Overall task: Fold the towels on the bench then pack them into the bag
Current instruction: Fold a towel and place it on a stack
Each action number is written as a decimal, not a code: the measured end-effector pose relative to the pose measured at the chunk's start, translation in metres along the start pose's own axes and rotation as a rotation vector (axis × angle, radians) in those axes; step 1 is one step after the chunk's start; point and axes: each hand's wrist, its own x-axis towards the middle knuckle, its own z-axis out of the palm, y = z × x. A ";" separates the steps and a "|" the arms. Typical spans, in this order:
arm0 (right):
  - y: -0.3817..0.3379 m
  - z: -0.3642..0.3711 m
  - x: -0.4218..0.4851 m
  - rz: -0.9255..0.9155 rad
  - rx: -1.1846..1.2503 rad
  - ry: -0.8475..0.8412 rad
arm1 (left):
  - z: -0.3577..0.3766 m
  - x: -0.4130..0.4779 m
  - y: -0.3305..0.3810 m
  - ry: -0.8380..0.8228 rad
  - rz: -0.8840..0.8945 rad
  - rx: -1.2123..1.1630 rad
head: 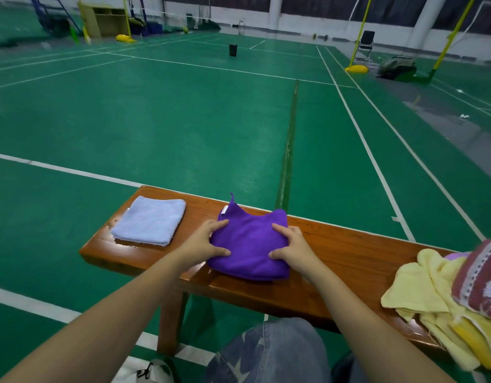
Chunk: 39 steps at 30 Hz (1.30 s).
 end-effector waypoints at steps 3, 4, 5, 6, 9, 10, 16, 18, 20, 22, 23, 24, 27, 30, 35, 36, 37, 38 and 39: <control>-0.029 0.017 0.011 -0.074 0.022 -0.010 | -0.038 -0.004 -0.003 0.074 0.008 -0.056; -0.039 0.025 0.016 -0.093 0.032 -0.017 | -0.053 -0.005 -0.005 0.097 0.000 -0.082; -0.048 0.034 0.021 -0.110 0.045 -0.028 | -0.068 -0.007 -0.009 0.121 -0.004 -0.102; -0.058 0.044 0.026 -0.123 0.055 -0.044 | -0.084 -0.009 -0.013 0.146 -0.007 -0.109; -0.084 0.078 0.042 -0.164 0.042 -0.096 | -0.128 -0.013 -0.027 0.198 -0.045 -0.103; -0.091 0.090 0.048 -0.176 0.035 -0.111 | -0.141 -0.015 -0.031 0.203 -0.061 -0.117; -0.111 0.149 0.080 -0.177 0.025 -0.180 | -0.189 -0.012 -0.074 0.202 -0.136 -0.127; -0.110 0.161 0.089 -0.172 0.023 -0.201 | -0.195 -0.005 -0.092 0.200 -0.160 -0.124; -0.106 0.171 0.095 -0.172 0.011 -0.206 | -0.198 0.000 -0.108 0.211 -0.169 -0.041; -0.099 0.178 0.100 -0.224 -0.108 -0.136 | -0.198 0.005 -0.122 0.279 -0.118 0.262; -0.094 0.180 0.101 -0.276 -0.204 -0.093 | -0.195 0.006 -0.126 0.321 -0.079 0.385; -0.089 0.182 0.103 -0.331 -0.292 -0.074 | -0.189 0.008 -0.129 0.345 -0.034 0.425; -0.076 0.188 0.104 -0.370 -0.441 -0.147 | -0.164 0.012 -0.141 0.263 0.052 0.428; -0.068 0.190 0.105 -0.328 -0.469 -0.173 | -0.153 0.014 -0.147 0.140 -0.011 0.638; -0.070 0.171 0.095 -0.360 -0.490 -0.166 | -0.149 0.013 -0.120 0.191 -0.023 0.735; -0.069 0.165 0.091 -0.370 -0.472 -0.156 | -0.144 0.010 -0.112 0.220 0.001 0.704; -0.067 0.155 0.086 -0.379 -0.455 -0.141 | -0.136 0.008 -0.103 0.233 0.028 0.674; -0.065 0.145 0.079 -0.384 -0.443 -0.124 | -0.128 0.005 -0.094 0.225 0.045 0.653; -0.061 0.132 0.071 -0.383 -0.433 -0.101 | -0.119 0.004 -0.085 0.210 0.068 0.642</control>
